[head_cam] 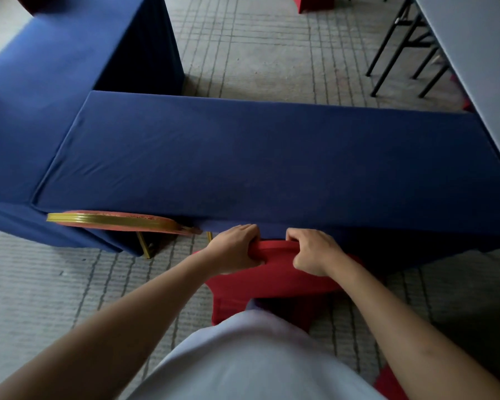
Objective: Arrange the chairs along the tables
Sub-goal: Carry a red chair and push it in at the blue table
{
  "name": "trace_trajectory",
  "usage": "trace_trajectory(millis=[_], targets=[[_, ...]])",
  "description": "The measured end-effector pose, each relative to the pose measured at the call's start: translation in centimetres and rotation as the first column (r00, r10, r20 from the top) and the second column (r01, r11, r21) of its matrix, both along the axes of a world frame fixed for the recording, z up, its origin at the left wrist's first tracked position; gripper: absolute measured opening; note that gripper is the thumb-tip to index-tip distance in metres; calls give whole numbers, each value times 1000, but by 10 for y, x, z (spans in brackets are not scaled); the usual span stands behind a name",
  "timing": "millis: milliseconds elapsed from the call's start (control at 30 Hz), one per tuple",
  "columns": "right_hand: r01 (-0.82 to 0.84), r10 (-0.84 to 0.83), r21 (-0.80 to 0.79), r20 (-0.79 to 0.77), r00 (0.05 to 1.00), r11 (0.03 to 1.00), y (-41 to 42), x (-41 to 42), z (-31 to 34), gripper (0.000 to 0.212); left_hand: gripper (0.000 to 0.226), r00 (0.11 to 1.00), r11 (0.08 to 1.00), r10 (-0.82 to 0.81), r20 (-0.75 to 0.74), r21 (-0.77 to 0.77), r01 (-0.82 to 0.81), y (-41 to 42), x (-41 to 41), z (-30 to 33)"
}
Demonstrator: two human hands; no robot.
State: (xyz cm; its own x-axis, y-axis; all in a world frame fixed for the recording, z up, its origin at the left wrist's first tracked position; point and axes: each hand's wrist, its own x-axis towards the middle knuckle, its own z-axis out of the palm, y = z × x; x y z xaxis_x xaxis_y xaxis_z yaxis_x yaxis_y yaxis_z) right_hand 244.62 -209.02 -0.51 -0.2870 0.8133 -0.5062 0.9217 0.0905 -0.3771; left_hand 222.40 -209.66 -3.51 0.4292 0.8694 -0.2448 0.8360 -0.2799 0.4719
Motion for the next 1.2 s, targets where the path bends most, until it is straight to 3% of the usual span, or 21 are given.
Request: trace_trajectory(millis=[367, 600, 900, 1200], targets=[[-12, 12, 1, 33, 999, 1000, -44, -14, -1, 22, 46, 997, 992, -79, -24, 96, 81, -42, -14, -2], [-109, 107, 64, 43, 993, 992, -58, -33, -3, 21, 42, 996, 980, -84, 10, 181, 81, -58, -33, -20], [-180, 175, 115, 45, 983, 977, -25, -57, -17, 25, 31, 998, 976, -44, 52, 216, 32, -25, -59, -31], [-131, 131, 126, 14, 991, 983, 47, -65, -34, 26, 29, 999, 981, 29, 44, 188, -36, 44, -66, -43]])
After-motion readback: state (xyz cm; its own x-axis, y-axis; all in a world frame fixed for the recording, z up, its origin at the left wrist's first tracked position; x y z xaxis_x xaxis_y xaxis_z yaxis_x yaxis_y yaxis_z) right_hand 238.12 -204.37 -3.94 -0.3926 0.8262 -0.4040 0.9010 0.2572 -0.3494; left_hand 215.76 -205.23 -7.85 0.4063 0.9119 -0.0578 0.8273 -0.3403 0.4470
